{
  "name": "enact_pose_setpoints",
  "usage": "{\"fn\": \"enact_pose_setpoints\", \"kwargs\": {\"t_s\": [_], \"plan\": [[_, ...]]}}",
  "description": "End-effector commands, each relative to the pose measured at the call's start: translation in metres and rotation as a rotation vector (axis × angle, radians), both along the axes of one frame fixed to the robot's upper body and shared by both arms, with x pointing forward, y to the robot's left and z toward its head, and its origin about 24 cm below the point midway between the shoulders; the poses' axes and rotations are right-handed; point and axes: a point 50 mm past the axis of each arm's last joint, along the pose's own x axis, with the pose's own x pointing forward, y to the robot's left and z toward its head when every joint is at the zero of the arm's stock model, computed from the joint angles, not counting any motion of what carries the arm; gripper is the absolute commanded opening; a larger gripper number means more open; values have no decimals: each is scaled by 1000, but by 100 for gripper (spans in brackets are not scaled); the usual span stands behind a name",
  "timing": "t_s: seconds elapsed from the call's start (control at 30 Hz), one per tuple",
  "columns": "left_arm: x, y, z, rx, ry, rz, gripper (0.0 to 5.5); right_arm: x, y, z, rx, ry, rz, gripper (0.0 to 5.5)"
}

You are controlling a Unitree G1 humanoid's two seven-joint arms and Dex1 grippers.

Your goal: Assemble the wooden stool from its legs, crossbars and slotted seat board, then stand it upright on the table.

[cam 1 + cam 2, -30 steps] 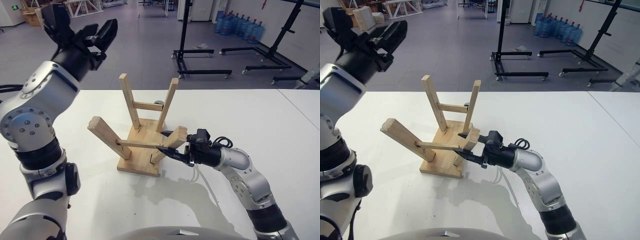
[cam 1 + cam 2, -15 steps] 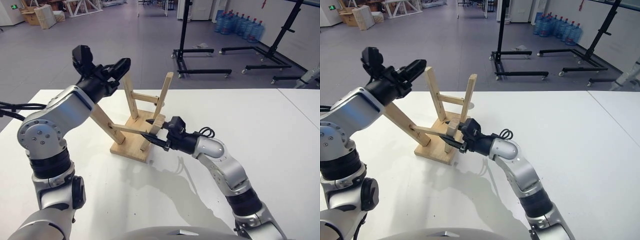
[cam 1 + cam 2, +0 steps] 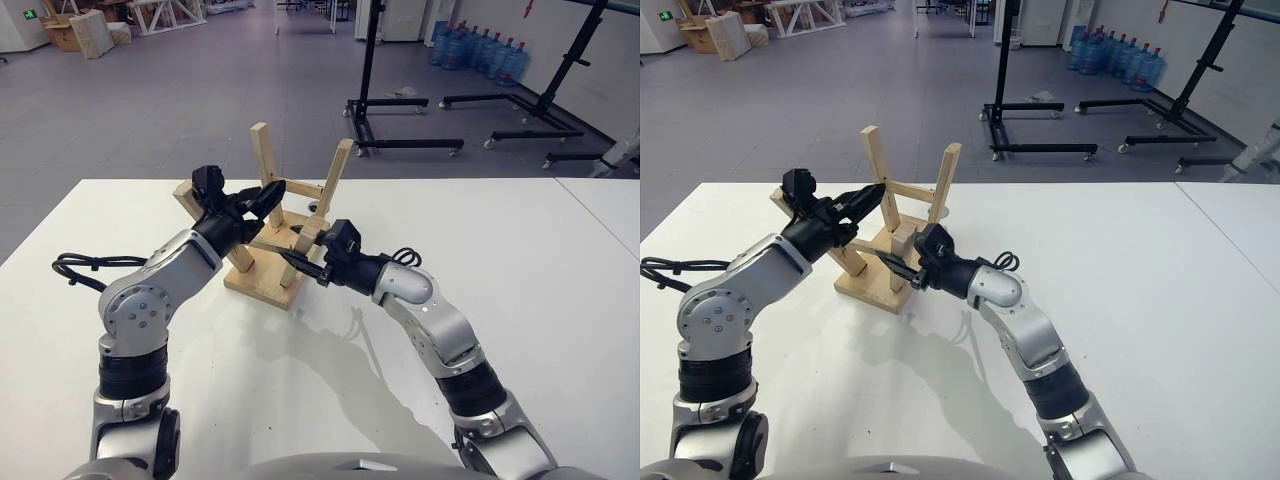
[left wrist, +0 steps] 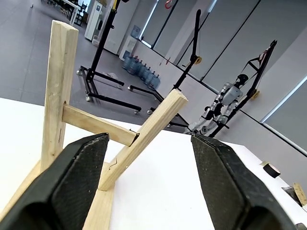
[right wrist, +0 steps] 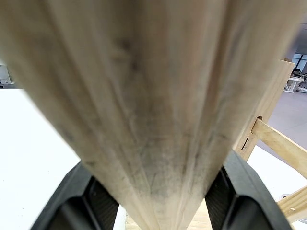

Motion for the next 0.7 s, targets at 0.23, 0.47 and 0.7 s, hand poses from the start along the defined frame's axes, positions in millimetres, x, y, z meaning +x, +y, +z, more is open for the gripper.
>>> {"fn": "enact_pose_setpoints", "kwargs": {"t_s": [0.23, 0.47, 0.7], "plan": [[-2, -10, -71, 178, 50, -51, 313, 12, 0, -2, -35, 101, -70, 213], [3, -5, -70, 183, 16, -36, 313, 13, 0, -4, -56, 104, -72, 213], [16, -5, 8, -307, -22, -40, 313, 12, 2, -4, -46, 110, -64, 213]]}}
